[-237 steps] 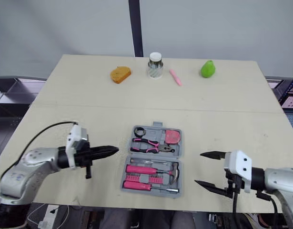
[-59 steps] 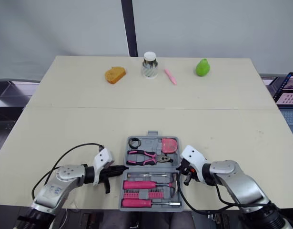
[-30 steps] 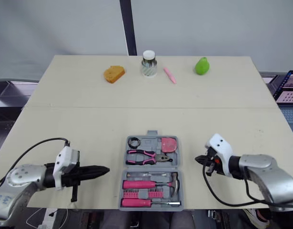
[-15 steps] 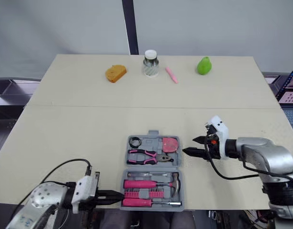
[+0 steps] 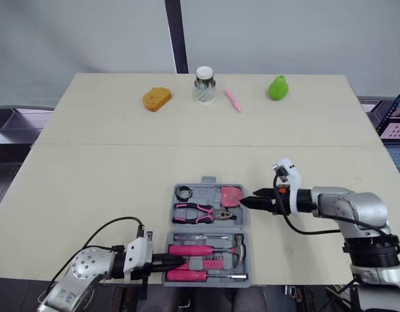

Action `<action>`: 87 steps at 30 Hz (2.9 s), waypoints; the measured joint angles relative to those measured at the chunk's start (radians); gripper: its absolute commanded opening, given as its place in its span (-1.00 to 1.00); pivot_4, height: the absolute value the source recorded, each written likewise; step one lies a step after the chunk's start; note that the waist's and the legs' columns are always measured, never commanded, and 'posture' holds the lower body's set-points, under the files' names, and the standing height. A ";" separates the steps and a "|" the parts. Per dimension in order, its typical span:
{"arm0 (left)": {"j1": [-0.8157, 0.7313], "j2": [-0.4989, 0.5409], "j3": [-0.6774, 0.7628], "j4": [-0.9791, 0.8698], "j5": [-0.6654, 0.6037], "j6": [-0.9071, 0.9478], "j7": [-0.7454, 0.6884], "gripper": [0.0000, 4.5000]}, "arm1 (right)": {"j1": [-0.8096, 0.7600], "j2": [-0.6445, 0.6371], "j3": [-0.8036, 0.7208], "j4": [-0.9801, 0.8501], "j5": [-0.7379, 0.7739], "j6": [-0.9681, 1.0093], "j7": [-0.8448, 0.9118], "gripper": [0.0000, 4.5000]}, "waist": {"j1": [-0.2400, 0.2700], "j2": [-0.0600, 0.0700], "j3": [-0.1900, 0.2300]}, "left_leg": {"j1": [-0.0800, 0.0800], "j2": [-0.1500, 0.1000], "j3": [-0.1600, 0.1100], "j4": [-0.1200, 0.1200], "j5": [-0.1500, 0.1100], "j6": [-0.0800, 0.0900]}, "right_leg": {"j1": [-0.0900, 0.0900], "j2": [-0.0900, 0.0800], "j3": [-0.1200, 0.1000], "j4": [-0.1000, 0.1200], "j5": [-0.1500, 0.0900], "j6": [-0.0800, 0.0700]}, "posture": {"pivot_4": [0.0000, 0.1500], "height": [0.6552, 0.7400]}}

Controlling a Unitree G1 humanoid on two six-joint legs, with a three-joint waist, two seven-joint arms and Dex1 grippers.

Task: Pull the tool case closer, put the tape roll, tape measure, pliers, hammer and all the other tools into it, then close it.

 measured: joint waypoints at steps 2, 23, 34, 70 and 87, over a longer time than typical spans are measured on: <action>0.001 0.000 -0.004 0.018 0.002 0.000 0.002 -1.00 | -0.022 0.009 -0.014 0.025 0.003 0.005 -0.008 0.99 | 0.000 0.000 0.000 | 0.000 0.000 0.000 0.000 0.000 0.000 | 0.000 0.000 0.000 0.000 0.000 0.000 | 1.00 -0.06; -0.006 0.006 -0.037 0.029 0.011 0.051 0.032 -1.00 | -0.126 0.145 0.075 0.301 -0.083 -0.045 -0.024 0.99 | -0.002 0.000 0.000 | 0.000 -0.001 0.001 0.000 0.001 0.000 | -0.001 0.000 0.000 0.003 0.000 0.000 | 1.00 -0.06; -0.010 0.020 -0.045 0.024 0.018 0.061 0.039 -1.00 | -0.192 0.210 0.088 0.449 -0.110 -0.105 0.050 0.99 | -0.010 0.002 -0.001 | 0.002 -0.001 0.001 0.000 0.002 0.000 | -0.001 0.000 0.000 0.004 0.000 0.000 | 1.00 -0.06; 0.669 0.309 0.791 -0.567 -0.470 0.707 -0.016 -1.00 | 0.208 -0.187 -0.099 -0.633 0.382 0.184 0.120 0.99 | 0.000 -0.004 0.002 | 0.000 0.002 -0.003 0.000 -0.001 -0.002 | 0.001 0.001 -0.002 -0.007 -0.001 -0.001 | 1.00 -0.06; 0.229 0.203 0.637 -0.197 -0.269 0.409 0.029 -1.00 | 0.779 -0.209 -0.186 -0.692 0.025 -0.360 0.040 0.99 | 0.027 -0.009 -0.002 | 0.001 0.000 0.004 0.000 -0.004 0.001 | 0.001 0.002 0.000 -0.005 0.001 0.001 | 1.00 -0.06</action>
